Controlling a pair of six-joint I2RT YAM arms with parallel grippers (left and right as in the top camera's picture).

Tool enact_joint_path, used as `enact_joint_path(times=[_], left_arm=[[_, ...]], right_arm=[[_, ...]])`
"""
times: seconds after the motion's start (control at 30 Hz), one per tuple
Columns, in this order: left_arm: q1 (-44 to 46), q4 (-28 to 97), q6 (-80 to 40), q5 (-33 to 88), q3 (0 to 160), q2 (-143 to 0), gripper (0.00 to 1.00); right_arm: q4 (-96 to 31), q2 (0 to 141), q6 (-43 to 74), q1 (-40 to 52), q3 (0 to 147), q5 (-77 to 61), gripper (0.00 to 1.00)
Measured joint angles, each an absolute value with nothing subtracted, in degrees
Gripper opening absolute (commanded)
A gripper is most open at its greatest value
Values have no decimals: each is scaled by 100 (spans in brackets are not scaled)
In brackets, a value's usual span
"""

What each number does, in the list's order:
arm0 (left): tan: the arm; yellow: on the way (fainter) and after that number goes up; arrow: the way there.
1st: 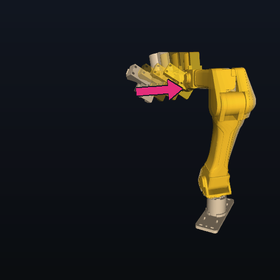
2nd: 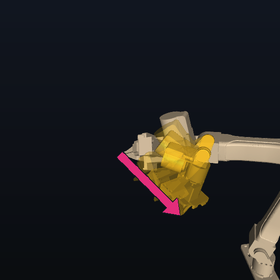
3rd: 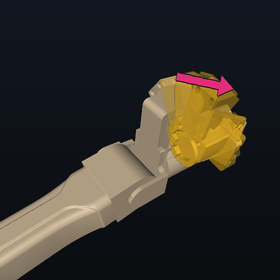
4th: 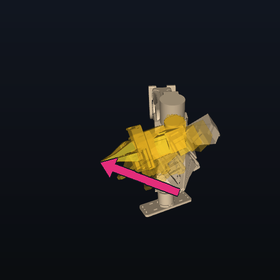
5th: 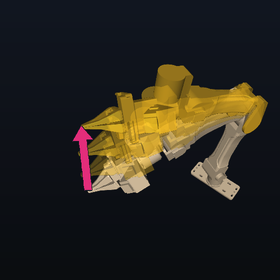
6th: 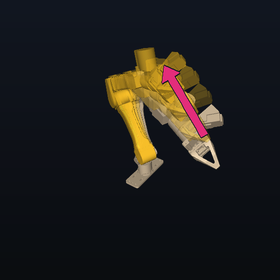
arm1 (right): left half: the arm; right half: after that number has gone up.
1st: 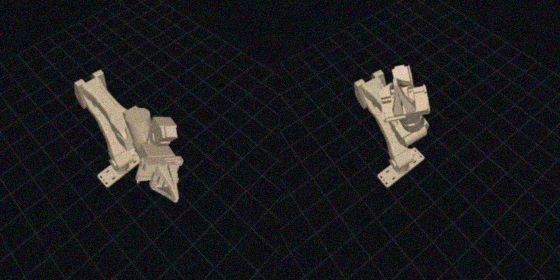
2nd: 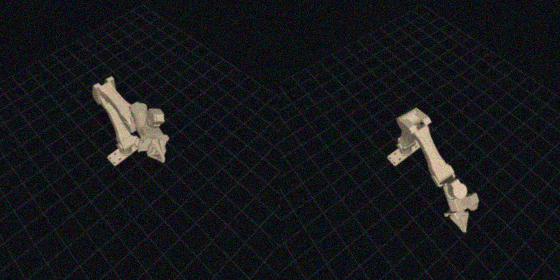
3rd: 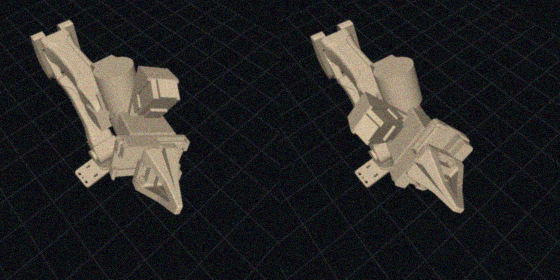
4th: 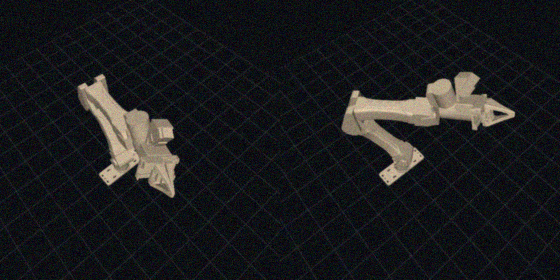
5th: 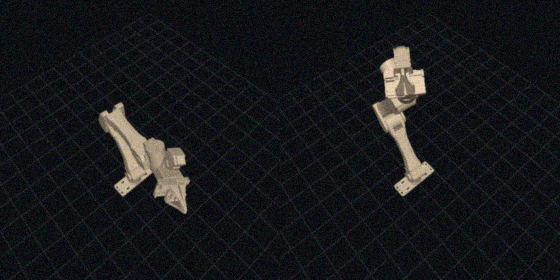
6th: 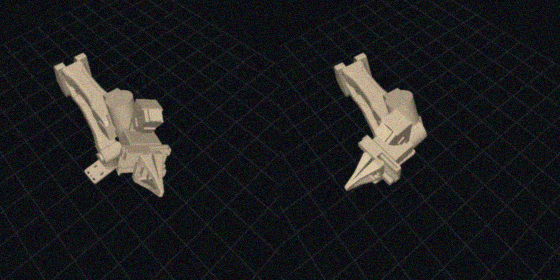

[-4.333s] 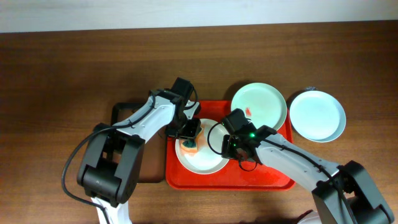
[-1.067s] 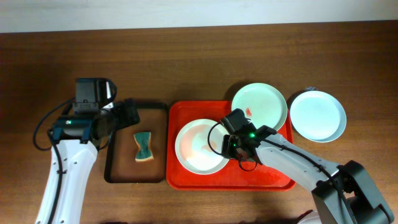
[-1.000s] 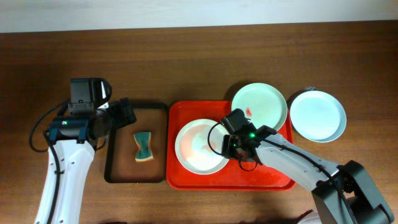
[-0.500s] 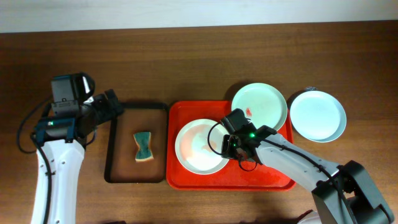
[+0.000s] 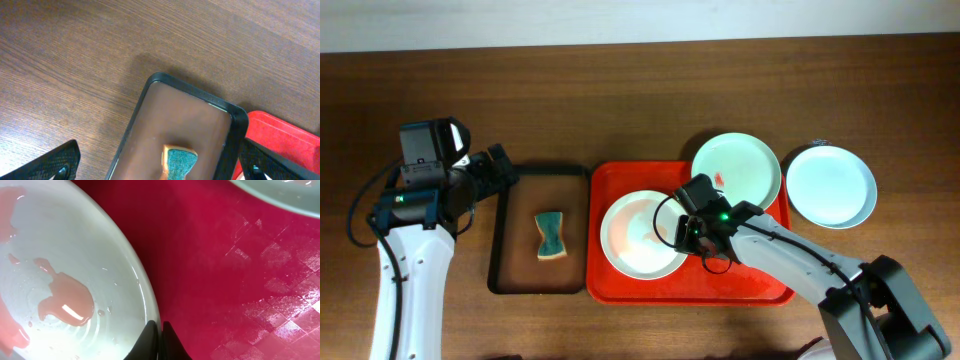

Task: Clean dirty plates on tray and stack at the side
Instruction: 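Lift the white plate off the red tray with the right gripper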

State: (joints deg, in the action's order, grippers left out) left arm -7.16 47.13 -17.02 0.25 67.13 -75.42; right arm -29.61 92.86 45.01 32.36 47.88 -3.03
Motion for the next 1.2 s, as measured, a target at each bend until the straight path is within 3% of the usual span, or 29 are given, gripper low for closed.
enact_joint_path(times=[0.6, 1.0, 1.2], left_arm=[[-716, 4713, -1699, 25, 6713, -7542, 99], [-716, 4733, -1699, 45, 6718, -7542, 99], [-716, 4731, -1702, 64, 6720, -7542, 99]], right_arm=[[-3068, 9207, 4506, 3236, 4788, -316, 4], [-5035, 8746, 4042, 2939, 6237, -545, 4], [-3970, 8858, 3981, 2974, 6622, -541, 4]])
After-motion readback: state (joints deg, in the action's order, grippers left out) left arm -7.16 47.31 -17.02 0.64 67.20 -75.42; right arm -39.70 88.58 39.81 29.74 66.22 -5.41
